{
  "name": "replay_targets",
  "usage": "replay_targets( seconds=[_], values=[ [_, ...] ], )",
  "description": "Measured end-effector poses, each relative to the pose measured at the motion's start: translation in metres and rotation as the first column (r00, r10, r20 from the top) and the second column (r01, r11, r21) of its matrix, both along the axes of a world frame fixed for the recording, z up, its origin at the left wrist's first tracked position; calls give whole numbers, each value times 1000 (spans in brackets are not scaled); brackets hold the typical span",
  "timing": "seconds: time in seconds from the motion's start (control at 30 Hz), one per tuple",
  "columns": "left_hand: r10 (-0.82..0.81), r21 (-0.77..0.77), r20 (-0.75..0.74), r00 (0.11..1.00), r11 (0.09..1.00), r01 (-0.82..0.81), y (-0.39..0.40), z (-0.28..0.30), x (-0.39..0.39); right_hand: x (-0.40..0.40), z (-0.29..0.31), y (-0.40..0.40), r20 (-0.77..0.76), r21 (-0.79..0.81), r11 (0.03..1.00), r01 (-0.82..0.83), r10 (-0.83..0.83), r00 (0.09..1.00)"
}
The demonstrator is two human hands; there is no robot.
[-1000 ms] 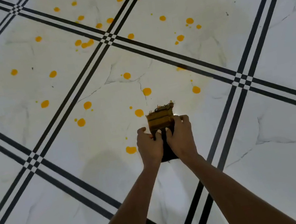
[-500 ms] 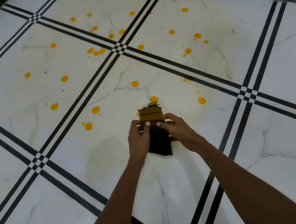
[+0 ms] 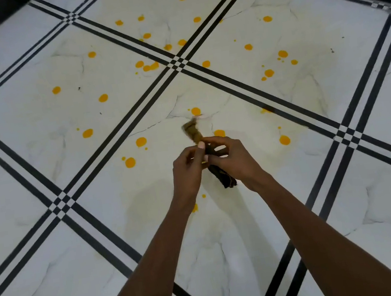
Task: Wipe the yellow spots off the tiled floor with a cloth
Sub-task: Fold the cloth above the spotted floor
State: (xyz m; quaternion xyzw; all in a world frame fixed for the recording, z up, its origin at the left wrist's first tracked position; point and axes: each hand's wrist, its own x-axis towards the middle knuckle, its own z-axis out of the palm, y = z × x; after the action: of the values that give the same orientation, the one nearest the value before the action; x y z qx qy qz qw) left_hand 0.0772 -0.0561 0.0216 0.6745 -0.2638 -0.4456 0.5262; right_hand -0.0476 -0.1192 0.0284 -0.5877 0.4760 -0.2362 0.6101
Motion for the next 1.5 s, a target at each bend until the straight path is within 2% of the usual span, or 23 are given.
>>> replay_targets(
  seconds=[0.13,0.27,0.53,0.63,0.77,1.0,1.23,1.5],
  values=[
    [38,-50,-150,988,998,-46,7,6,6,1,9,0,29,-30,997,-71,72,997],
    [12,-58,-246,969,998,-27,13,9,14,-4,9,8,196,93,995,-20,2,981],
    [0,-5,-195,981,1000,-1,12,16,14,-4,2,15,145,184,972,143,-171,975],
    [-20,2,-165,986,1000,20,10,20,14,-4,4,14,91,149,981,127,-142,986],
    [2,-12,-252,968,1000,-5,6,24,13,-2,8,14,124,106,986,130,-143,982],
    [-16,-59,-217,976,998,3,10,23,17,5,7,16,-42,-129,980,149,-156,987],
    [36,-5,-237,971,999,-38,11,23,19,7,6,17,-72,-272,959,83,-107,992],
    [47,19,-283,958,999,-43,4,20,18,-4,5,14,50,-54,997,63,-60,997]
  ],
)
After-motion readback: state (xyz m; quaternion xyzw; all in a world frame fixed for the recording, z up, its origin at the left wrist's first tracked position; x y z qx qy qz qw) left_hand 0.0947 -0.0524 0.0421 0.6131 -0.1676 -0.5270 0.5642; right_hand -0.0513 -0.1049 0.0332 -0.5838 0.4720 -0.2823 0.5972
